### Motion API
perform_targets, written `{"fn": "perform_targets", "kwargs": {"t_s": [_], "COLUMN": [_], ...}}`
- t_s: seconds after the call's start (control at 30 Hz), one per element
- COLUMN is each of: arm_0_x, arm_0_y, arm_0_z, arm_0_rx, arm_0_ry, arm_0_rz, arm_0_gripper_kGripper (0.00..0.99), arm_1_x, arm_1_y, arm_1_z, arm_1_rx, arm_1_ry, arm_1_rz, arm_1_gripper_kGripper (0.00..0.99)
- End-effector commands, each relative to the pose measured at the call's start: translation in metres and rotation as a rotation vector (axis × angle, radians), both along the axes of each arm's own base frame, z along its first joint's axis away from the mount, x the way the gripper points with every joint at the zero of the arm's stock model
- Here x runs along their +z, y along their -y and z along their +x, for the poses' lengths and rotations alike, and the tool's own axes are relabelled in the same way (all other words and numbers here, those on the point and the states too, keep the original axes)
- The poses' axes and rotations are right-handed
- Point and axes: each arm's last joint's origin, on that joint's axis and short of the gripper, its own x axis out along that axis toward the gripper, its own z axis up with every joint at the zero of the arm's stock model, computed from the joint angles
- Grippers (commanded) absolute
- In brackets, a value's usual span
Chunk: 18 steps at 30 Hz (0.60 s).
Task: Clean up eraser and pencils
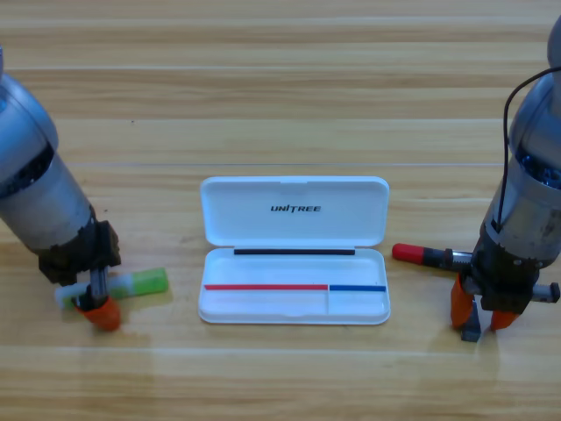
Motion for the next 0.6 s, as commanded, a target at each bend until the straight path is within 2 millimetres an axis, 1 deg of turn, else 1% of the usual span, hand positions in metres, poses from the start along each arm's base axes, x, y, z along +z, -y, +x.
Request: {"fn": "perform_targets", "kwargs": {"t_s": [0.03, 0.1, 0.13, 0.17, 0.2, 0.23, 0.3, 0.33, 0.37, 0.4, 0.43, 0.5, 0.57, 0.6], "arm_0_x": [-0.02, -0.022, -0.021, -0.021, -0.019, -0.018, -0.013, -0.01, -0.007, -0.003, 0.0, 0.008, 0.017, 0.023], "arm_0_y": [-0.011, -0.011, -0.011, -0.011, -0.011, -0.011, -0.011, -0.012, -0.012, -0.013, -0.014, -0.016, -0.018, -0.019], "arm_0_z": [0.003, 0.003, 0.003, 0.003, 0.003, 0.003, 0.003, 0.002, 0.002, 0.001, 0.0, -0.002, -0.005, -0.008], "arm_0_rx": [0.016, -0.005, -0.017, -0.031, -0.043, -0.052, -0.055, -0.055, -0.051, -0.045, -0.039, -0.032, -0.029, -0.03], "arm_0_ry": [-0.062, -0.066, -0.065, -0.063, -0.058, -0.053, -0.037, -0.03, -0.017, -0.003, 0.009, 0.037, 0.059, 0.066], "arm_0_rz": [0.037, 0.044, 0.044, 0.046, 0.045, 0.044, 0.035, 0.033, 0.032, 0.03, 0.027, 0.024, 0.015, 0.012], "arm_0_gripper_kGripper": [0.739, 0.627, 0.549, 0.482, 0.396, 0.296, 0.129, 0.025, 0.0, 0.0, 0.0, 0.0, 0.0, 0.0], "arm_1_x": [-0.032, -0.034, -0.035, -0.036, -0.035, -0.036, -0.035, -0.033, -0.03, -0.026, -0.019, 0.0, 0.02, 0.029], "arm_1_y": [0.004, 0.003, 0.003, 0.002, 0.002, 0.002, 0.001, -0.001, -0.002, -0.005, -0.008, -0.014, -0.019, -0.02], "arm_1_z": [0.0, 0.001, 0.001, 0.002, 0.002, 0.002, 0.003, 0.003, 0.004, 0.004, 0.004, 0.005, 0.005, 0.004], "arm_1_rx": [-0.018, -0.009, -0.004, 0.002, 0.006, 0.014, 0.036, 0.06, 0.072, 0.098, 0.169, 0.285, 0.538, 0.622], "arm_1_ry": [-0.094, -0.092, -0.092, -0.092, -0.091, -0.092, -0.087, -0.082, -0.08, -0.08, -0.08, -0.038, 0.038, 0.066], "arm_1_rz": [-0.079, -0.084, -0.086, -0.088, -0.087, -0.088, -0.083, -0.078, -0.077, -0.076, -0.076, -0.087, -0.087, -0.09], "arm_1_gripper_kGripper": [0.403, 0.397, 0.287, 0.138, 0.029, 0.0, 0.0, 0.0, 0.0, 0.0, 0.0, 0.0, 0.0, 0.0]}}
